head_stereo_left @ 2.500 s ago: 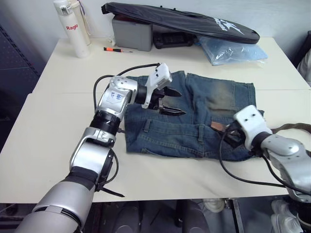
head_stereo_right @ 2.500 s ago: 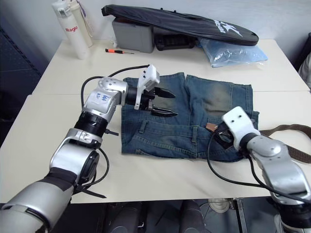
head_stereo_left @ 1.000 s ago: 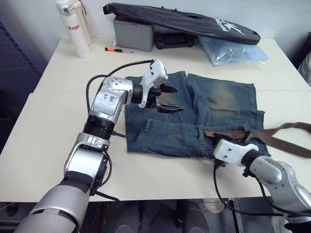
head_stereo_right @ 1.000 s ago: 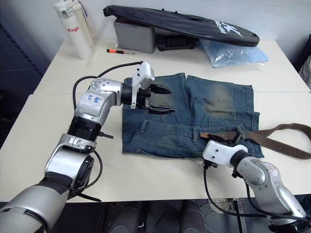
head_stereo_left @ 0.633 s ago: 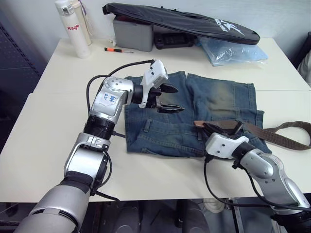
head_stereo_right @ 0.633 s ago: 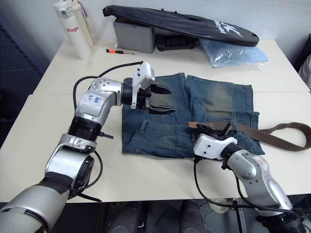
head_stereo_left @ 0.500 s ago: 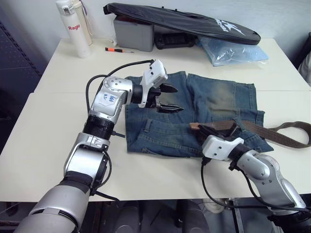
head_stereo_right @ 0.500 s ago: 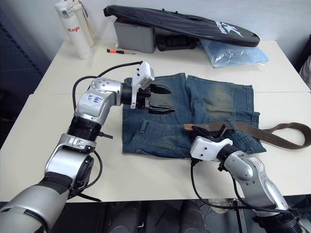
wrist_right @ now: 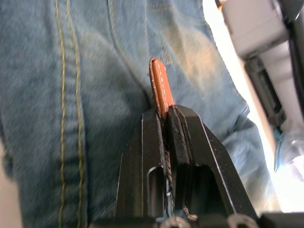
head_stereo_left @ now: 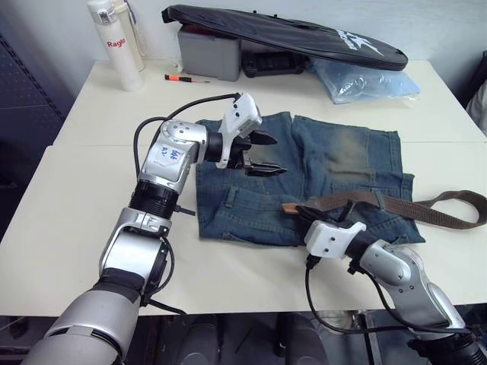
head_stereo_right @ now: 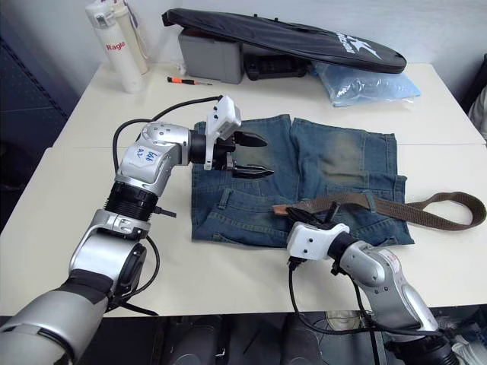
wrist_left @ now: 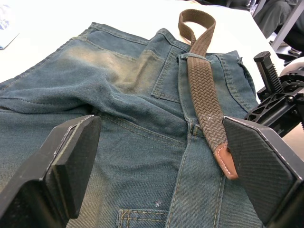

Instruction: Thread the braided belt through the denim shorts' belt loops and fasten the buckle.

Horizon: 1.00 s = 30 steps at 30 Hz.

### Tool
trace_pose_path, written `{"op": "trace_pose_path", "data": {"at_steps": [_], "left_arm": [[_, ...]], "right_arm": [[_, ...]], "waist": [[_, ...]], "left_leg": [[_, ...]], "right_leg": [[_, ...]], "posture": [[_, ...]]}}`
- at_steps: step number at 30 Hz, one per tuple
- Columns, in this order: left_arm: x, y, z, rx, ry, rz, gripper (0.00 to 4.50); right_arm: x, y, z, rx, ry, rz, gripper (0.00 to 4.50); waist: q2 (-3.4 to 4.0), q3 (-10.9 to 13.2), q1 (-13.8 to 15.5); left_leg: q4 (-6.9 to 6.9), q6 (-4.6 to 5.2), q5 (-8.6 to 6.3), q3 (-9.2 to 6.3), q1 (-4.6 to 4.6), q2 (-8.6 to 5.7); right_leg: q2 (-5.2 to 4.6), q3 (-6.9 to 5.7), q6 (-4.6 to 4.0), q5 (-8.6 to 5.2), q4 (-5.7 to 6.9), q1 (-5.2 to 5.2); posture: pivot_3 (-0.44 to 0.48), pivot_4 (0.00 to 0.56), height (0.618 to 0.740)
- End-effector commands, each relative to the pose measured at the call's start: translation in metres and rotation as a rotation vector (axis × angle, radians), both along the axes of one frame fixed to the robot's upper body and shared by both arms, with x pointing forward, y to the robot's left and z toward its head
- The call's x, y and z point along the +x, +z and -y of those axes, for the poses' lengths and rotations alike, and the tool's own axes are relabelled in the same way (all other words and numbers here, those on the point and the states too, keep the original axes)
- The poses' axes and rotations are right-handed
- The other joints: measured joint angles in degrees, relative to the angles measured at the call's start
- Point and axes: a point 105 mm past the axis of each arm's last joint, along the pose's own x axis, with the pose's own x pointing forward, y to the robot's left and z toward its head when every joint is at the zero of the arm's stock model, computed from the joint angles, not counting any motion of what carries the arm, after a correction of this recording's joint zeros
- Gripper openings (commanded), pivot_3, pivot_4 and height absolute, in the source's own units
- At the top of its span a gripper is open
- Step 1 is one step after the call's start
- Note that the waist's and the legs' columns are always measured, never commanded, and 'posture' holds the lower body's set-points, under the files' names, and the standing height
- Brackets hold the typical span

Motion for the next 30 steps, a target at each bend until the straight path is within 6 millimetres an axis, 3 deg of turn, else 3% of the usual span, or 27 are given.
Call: {"op": "trace_pose_path", "data": {"at_steps": [1,4,8,9,11,15,18,21,30], "left_arm": [[-0.006,0.005,0.004,-0.005,-0.043,0.028,4.50],[-0.008,0.003,0.004,0.006,-0.052,0.025,4.50],[-0.009,-0.002,0.002,0.037,-0.066,0.024,4.50],[-0.010,-0.003,0.001,0.041,-0.071,0.023,4.50],[-0.012,-0.004,0.001,0.045,-0.079,0.021,4.50],[-0.015,-0.004,0.001,0.049,-0.095,0.019,4.50],[-0.017,-0.004,0.001,0.056,-0.104,0.022,4.50],[-0.019,-0.003,-0.002,0.060,-0.105,0.023,4.50],[-0.020,-0.001,-0.008,0.067,-0.082,0.026,4.50]], "right_arm": [[-0.007,0.011,0.007,0.057,-0.003,-0.040,1.18],[-0.014,0.023,0.012,0.119,-0.009,-0.073,2.74],[-0.026,0.043,0.027,0.387,-0.069,-0.194,4.29],[-0.027,0.048,0.031,0.479,-0.096,-0.222,4.41],[-0.030,0.053,0.038,0.605,-0.138,-0.264,4.41],[-0.036,0.044,0.045,0.965,-0.225,-0.488,4.41],[-0.042,0.033,0.042,1.086,-0.258,-0.634,4.41],[-0.041,0.009,0.038,1.370,-0.297,-0.870,4.41],[-0.011,0.007,0.048,1.700,-0.380,-0.917,4.41]], "waist": [[0.00,0.00,-0.01],[0.00,0.00,-0.03],[0.00,0.00,0.09],[0.00,0.00,0.10],[0.00,0.00,0.09],[0.00,0.00,0.16],[0.00,0.00,0.09],[0.00,0.00,0.02],[0.01,-0.01,-0.07]], "left_leg": [[0.00,0.00,0.00,0.00,0.00,0.00],[0.00,0.00,0.00,0.00,0.00,0.00],[0.00,0.00,0.00,0.00,0.00,0.00],[0.00,0.00,0.00,-0.01,0.01,0.00],[0.01,0.00,0.00,-0.01,0.02,0.00],[0.02,0.00,0.00,-0.04,0.03,0.00],[0.00,0.00,0.00,-0.04,0.03,0.02],[0.00,0.00,0.00,-0.04,0.05,0.03],[0.00,0.01,0.00,-0.02,0.07,0.03]], "right_leg": [[0.00,0.00,0.00,0.00,0.00,0.00],[0.00,0.00,0.00,0.00,0.00,0.01],[0.00,0.00,0.00,0.00,0.00,0.00],[0.00,0.00,0.00,0.00,0.00,0.01],[0.00,0.00,0.00,0.00,0.03,0.03],[0.00,0.00,-0.01,0.00,0.05,0.03],[0.00,0.00,-0.01,0.00,0.06,0.02],[0.00,0.01,-0.02,0.00,0.08,0.03],[0.01,0.04,-0.03,-0.01,0.14,-0.01]], "posture": [[0.000,0.150,0.740],[0.000,0.150,0.740],[0.000,0.150,0.740],[0.000,0.150,0.740],[0.000,0.150,0.740],[0.000,0.150,0.740],[0.000,0.150,0.740],[0.000,0.150,0.740],[0.000,0.150,0.740]]}}
